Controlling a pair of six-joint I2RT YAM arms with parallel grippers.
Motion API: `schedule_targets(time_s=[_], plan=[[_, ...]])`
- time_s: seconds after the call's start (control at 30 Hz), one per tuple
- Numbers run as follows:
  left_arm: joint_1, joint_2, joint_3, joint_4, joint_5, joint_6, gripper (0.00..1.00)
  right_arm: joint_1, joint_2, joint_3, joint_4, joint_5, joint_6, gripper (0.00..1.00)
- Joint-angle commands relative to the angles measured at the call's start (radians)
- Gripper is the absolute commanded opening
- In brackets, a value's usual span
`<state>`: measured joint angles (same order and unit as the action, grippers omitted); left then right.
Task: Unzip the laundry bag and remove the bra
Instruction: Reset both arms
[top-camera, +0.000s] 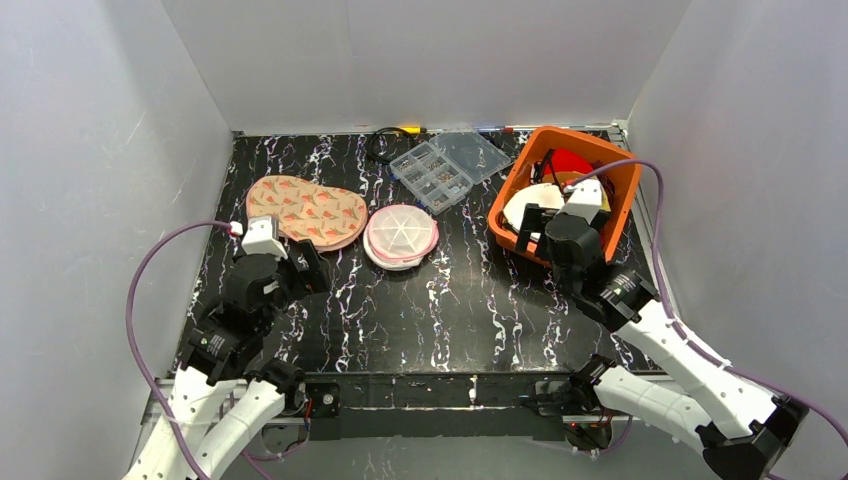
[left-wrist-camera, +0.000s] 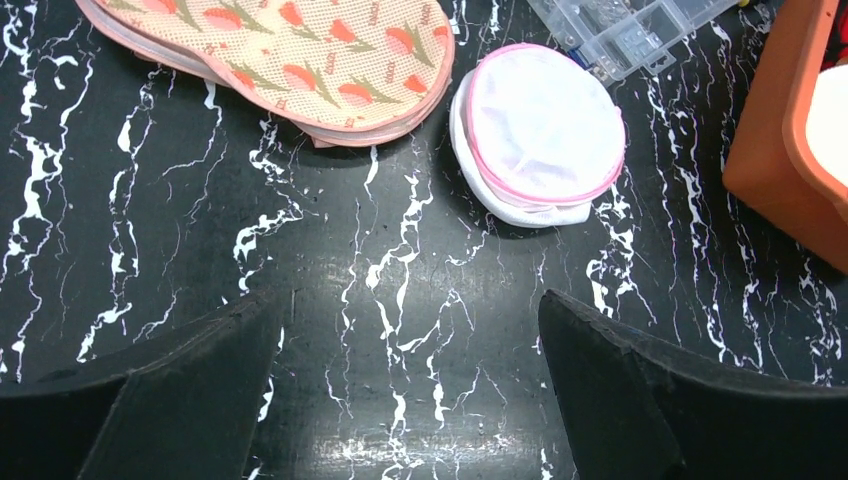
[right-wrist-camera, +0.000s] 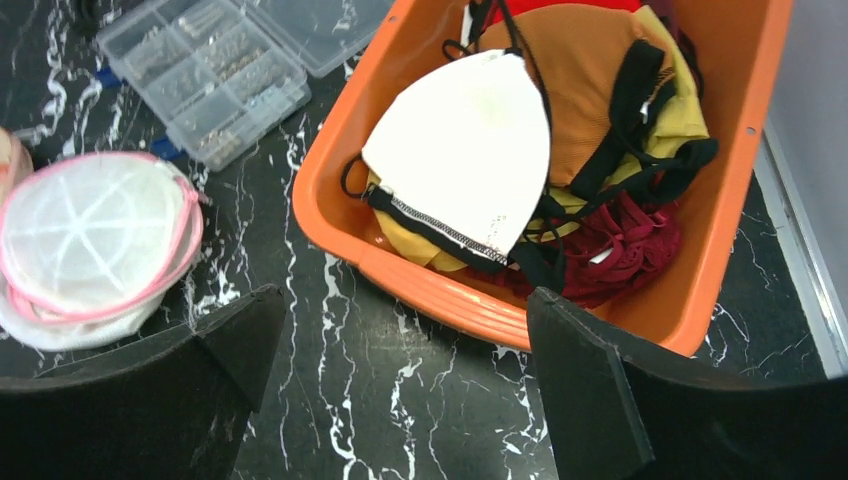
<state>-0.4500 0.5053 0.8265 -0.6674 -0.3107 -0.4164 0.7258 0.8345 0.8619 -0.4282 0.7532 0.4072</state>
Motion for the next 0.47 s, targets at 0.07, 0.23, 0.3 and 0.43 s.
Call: schedule_targets(time_s=[0.07, 0.23, 0.3, 0.43], plan=[[-0.007, 0.048, 0.026, -0.044, -0.102, -0.101, 0.98, -0.002, -0.001, 0.032, -0.038, -0.084, -0.032, 0.99], [-0.005, 0.046, 0.035, -0.042, -0.094, -0.114, 0.98, -0.002, -0.16, -0.071, 0.109, -0.164, 0.004, 0.99], [-0.005, 0.044, 0.039, -0.042, -0.081, -0.114, 0.98, -0.001, -0.205, -0.116, 0.136, -0.107, 0.109, 0.99], [-0.005, 0.05, 0.033, -0.041, -0.08, -0.101, 0.98, -0.002, -0.301, -0.211, 0.221, -0.086, 0.118, 0.99]])
